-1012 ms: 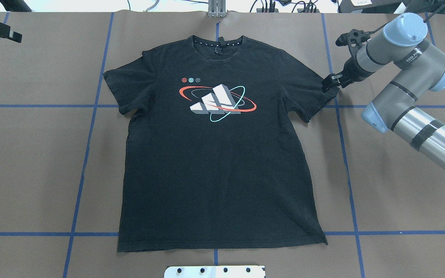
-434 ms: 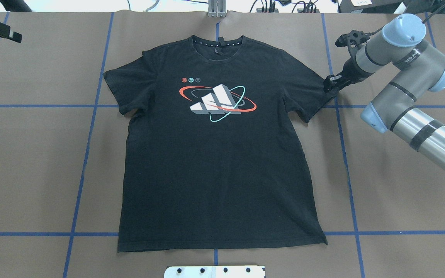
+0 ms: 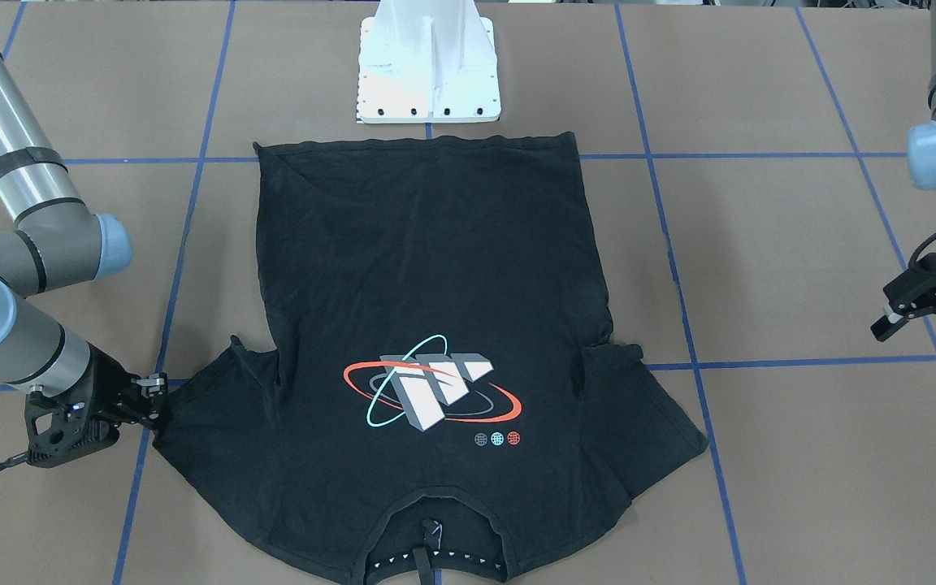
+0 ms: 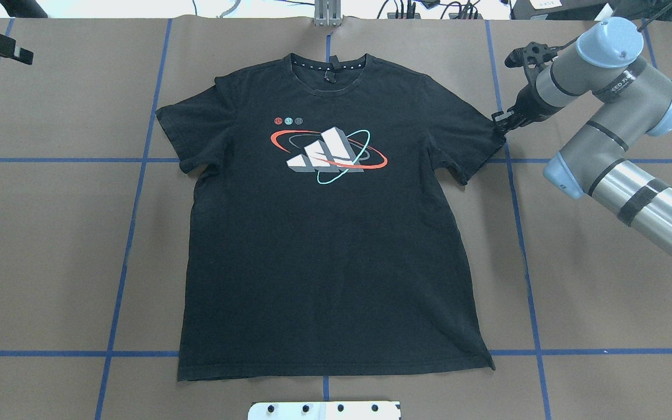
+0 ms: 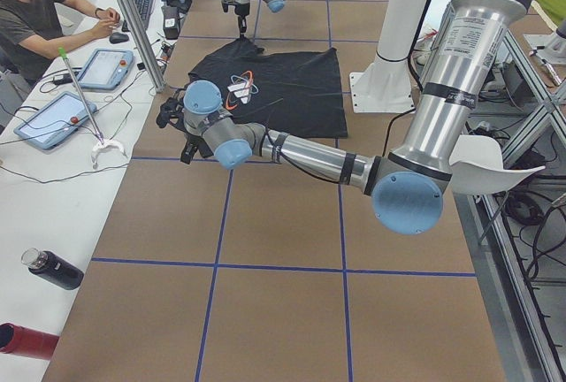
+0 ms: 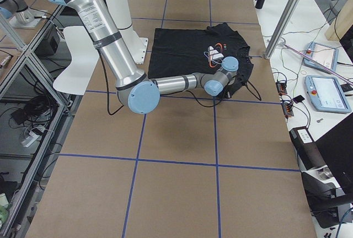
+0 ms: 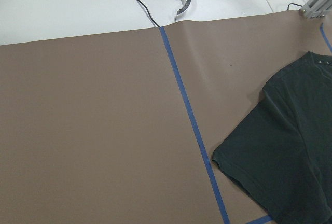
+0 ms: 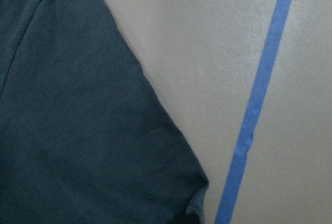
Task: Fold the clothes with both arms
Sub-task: 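Move the right gripper to the sleeve nearest it and grasp it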
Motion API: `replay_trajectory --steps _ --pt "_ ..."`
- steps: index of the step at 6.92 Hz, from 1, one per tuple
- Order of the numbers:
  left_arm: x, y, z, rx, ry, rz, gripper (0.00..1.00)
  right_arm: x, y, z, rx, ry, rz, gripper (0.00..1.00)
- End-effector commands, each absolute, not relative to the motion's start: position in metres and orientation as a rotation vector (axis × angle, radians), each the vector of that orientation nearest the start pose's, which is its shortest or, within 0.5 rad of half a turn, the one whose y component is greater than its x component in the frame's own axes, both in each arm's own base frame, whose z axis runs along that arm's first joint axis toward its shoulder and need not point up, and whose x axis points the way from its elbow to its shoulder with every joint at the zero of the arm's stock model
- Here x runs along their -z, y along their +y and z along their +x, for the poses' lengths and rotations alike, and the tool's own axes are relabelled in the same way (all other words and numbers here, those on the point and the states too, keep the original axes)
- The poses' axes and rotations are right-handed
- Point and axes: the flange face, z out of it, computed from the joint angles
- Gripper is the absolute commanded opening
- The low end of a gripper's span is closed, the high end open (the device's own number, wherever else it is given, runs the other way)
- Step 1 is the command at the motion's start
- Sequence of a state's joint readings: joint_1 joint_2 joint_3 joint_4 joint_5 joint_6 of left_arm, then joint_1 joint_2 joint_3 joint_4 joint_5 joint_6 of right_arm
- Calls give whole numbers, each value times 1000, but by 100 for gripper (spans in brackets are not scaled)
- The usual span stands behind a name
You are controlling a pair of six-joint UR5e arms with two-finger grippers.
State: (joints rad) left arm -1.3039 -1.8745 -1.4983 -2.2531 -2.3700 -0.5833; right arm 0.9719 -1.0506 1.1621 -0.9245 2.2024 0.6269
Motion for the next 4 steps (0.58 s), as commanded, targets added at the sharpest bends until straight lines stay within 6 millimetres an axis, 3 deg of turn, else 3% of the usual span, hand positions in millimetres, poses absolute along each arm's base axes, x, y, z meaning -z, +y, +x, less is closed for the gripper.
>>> replay_trajectory --steps 1,2,3,4 --pt "-442 -619 105 -82 1025 476 100 -455 -649 -334 213 -964 262 0" --pt "-442 -619 105 -82 1025 476 100 -446 -650 -327 214 -991 260 0" --pt "-442 -619 105 -82 1025 476 100 -419 -652 -328 210 -1030 266 0" --pt "-442 -619 105 -82 1025 476 100 -372 -661 -341 171 -1077 260 0"
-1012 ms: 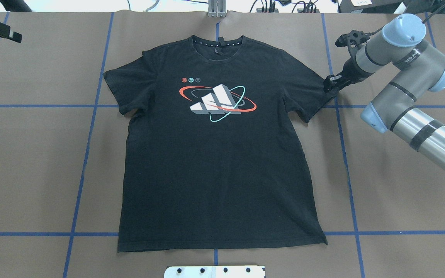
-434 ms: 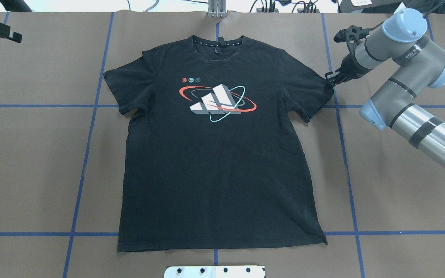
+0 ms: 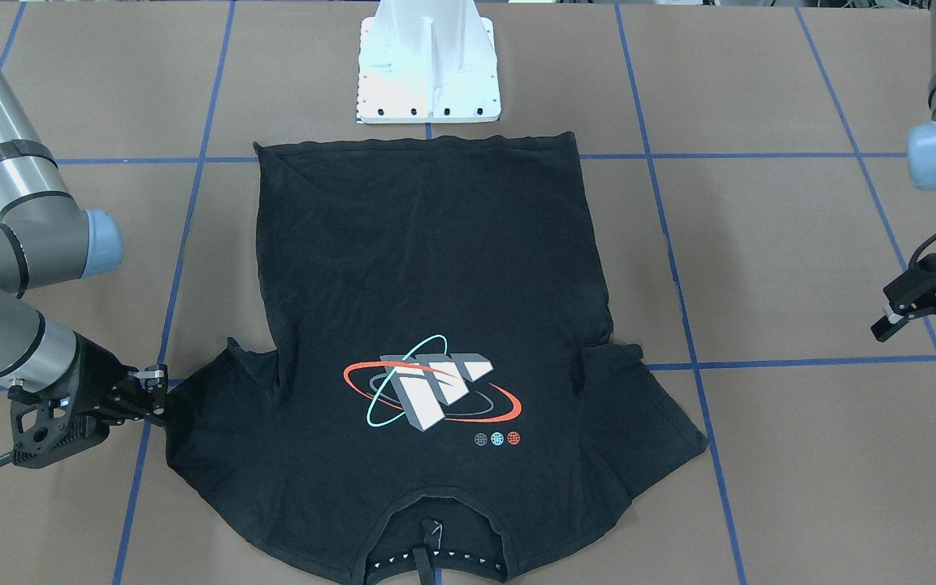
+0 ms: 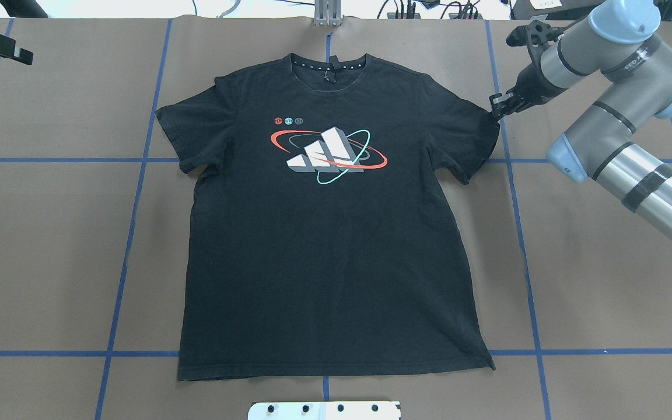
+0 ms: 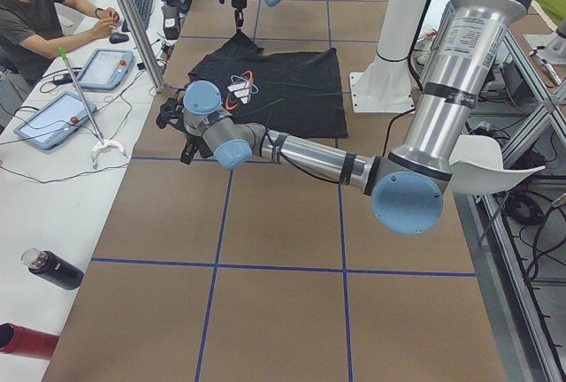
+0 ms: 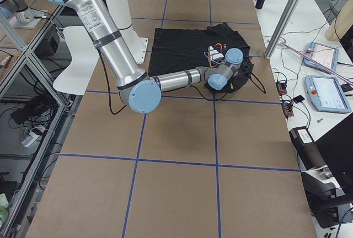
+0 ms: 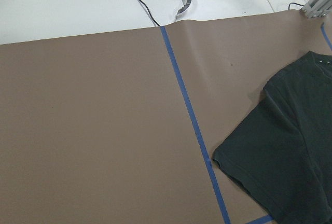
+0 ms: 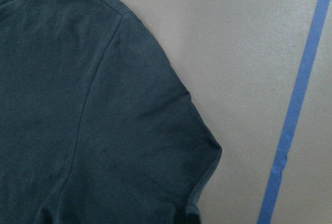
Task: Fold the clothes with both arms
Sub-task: 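Fold the grasped sleeve with the right gripper inward across the shirt chest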
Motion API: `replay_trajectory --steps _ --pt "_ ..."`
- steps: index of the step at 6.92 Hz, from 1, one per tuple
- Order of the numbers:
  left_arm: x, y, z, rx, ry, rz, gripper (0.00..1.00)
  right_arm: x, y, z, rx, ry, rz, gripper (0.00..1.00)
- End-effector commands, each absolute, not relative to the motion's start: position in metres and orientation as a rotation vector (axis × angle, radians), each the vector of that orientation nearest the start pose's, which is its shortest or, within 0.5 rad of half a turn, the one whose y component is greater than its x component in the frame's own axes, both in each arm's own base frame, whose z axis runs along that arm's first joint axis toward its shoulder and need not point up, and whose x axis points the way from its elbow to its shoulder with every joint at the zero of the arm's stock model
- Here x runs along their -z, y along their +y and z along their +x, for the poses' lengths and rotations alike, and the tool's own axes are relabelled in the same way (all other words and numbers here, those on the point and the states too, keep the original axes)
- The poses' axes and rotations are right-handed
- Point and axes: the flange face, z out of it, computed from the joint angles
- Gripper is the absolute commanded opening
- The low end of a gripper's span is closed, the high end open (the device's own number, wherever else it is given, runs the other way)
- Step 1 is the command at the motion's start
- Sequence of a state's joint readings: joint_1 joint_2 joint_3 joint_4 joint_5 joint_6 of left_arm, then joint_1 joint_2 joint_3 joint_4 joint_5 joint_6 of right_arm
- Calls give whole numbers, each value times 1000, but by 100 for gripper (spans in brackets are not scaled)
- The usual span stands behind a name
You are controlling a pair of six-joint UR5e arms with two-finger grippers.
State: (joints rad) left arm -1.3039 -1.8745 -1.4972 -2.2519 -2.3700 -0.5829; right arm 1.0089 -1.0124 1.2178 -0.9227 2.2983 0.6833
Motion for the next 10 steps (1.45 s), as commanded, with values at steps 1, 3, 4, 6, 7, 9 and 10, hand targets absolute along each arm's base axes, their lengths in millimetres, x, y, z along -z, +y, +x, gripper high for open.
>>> replay_trajectory --steps 1,3,4,6,7,9,10 --pt "-442 -619 105 -83 1025 477 100 -325 -657 -377 132 -1120 232 0" --pt "-445 -619 104 -81 1023 474 100 -268 -677 -471 50 -1038 290 0" --pt "-446 -619 105 -82 1022 472 100 -242 -688 -515 32 -984 318 0" --pt "-446 -619 105 -82 1022 472 100 -243 -680 -561 -19 -884 391 0" --pt "-444 -619 105 -83 1024 476 100 -242 -679 -565 -22 -875 403 0" --pt "-445 -622 107 -80 1022 470 100 -241 -679 -564 -24 -879 406 99" --pt "-440 -625 119 -91 1030 463 100 -235 -680 -560 -29 -897 400 100"
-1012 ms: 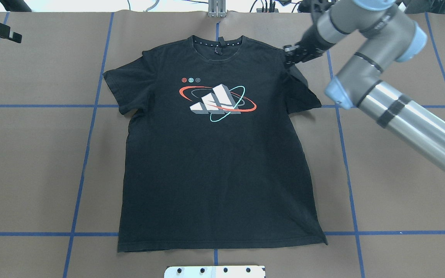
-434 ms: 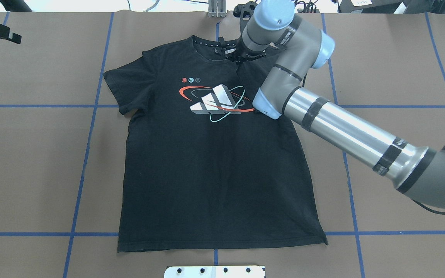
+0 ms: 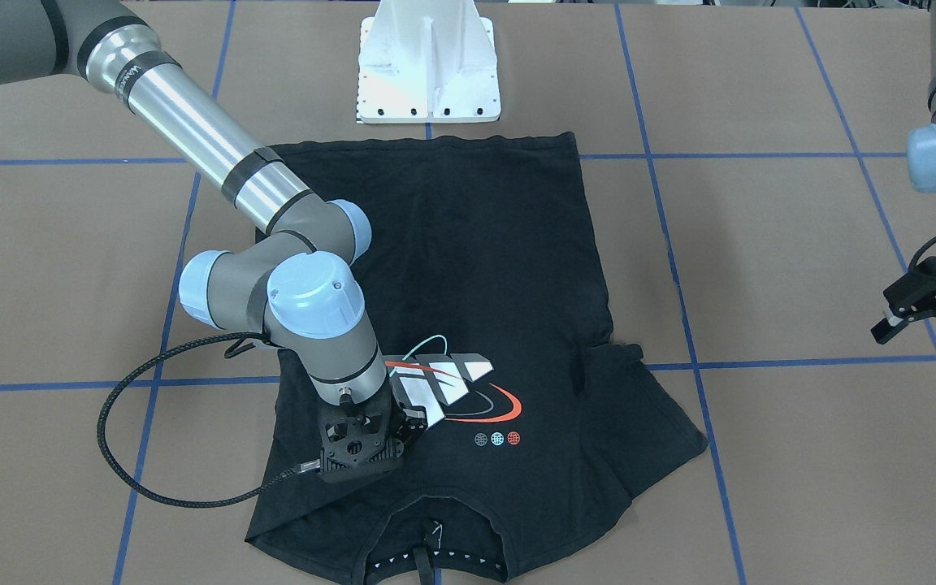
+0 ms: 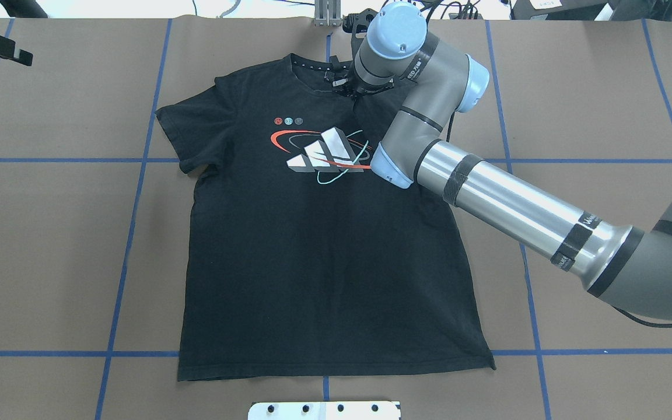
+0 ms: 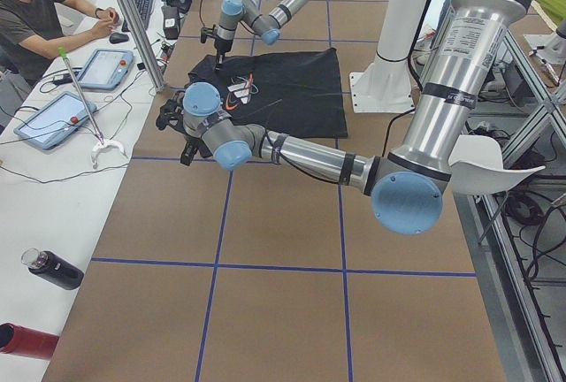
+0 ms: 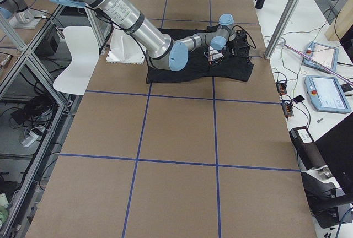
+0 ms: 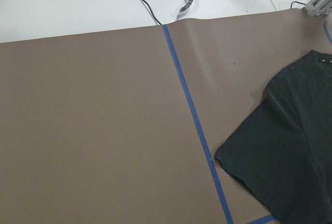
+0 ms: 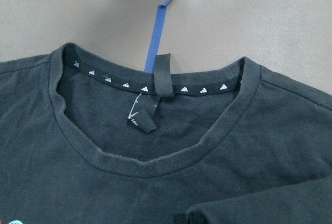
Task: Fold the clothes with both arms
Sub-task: 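Fold the grasped sleeve with the right gripper inward across the shirt chest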
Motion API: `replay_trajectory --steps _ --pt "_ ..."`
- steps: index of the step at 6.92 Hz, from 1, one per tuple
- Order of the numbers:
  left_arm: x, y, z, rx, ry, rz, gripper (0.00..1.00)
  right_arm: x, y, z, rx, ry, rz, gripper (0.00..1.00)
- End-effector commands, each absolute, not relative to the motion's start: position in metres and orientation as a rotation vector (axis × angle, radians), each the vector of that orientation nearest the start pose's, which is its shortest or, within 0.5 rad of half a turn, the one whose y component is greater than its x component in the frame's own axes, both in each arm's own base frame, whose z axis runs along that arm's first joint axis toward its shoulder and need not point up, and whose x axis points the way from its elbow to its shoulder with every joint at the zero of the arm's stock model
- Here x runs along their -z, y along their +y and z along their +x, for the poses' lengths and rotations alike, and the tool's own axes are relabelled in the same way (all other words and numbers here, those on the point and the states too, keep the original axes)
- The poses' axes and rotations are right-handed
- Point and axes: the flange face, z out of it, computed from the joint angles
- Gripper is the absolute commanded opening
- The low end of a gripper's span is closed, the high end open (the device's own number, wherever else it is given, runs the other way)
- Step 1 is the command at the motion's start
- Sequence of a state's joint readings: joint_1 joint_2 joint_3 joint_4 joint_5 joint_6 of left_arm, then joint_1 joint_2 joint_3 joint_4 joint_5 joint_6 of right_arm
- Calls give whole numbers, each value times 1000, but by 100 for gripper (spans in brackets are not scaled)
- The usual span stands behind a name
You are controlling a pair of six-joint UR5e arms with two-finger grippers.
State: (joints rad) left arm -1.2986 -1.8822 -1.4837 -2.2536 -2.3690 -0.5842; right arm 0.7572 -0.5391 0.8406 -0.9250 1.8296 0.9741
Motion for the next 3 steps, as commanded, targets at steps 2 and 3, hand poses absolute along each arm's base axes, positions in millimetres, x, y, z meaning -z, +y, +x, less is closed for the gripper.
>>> replay_trajectory --steps 2,3 --pt "-409 -633 172 -42 1078 431 100 -221 -681 -501 -75 -1043 301 100" --pt "-405 -628 225 35 1065 457 100 -220 -667 -470 -72 -1109 269 100"
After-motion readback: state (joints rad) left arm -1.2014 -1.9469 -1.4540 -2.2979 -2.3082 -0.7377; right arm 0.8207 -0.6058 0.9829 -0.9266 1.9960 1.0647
